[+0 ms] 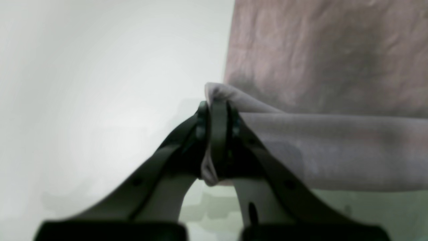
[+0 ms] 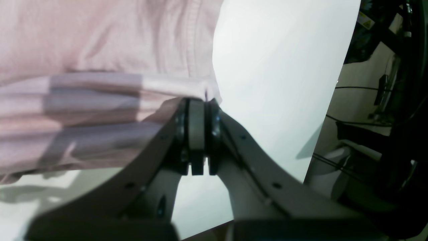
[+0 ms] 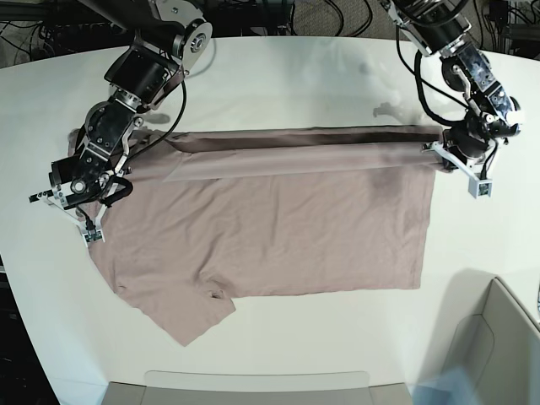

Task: Fold the T-shirt properly
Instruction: 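Grasp the shoulder edge with both grippers and lift it up, then pull the lifted shoulder edge toward the hem with both grippers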

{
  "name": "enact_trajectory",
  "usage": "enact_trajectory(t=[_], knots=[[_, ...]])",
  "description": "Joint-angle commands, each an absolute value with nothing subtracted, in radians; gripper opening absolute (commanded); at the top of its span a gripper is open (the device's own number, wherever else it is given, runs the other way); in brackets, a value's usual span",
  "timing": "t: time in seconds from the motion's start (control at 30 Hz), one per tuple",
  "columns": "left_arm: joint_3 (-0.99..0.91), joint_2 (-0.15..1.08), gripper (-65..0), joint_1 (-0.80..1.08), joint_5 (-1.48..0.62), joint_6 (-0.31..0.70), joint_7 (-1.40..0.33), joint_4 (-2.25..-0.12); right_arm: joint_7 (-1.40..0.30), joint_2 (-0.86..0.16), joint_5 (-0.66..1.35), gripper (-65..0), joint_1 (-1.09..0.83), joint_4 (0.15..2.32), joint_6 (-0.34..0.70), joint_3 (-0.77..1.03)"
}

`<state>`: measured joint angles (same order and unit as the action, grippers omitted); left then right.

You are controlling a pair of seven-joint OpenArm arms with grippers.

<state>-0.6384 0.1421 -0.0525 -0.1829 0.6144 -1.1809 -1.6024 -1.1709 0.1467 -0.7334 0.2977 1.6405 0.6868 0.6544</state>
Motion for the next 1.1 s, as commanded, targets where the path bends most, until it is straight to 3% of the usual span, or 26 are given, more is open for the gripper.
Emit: enact_trajectory(t=[0.0,0.63,1.07], knots=[[-0.641,0.159,-65.0,-0.076,-0.173,0.610,-1.165,-1.612,-1.165,0.137,-0.743,-65.0,0.335,1.643,0.698,0.653],[-0.578,0.189,-65.0,-0.202,-0.170,0.607,-1.164,-1.472,-1.079,0.107,-0.740,-65.0,0.467,1.455,0.698,0.659],[-0.568,0.189,-65.0,-0.237,-0.170,0.607,-1.162,-1.466,-1.078,0.065,-0.616,-65.0,0.478,1.351,0.698,0.651]])
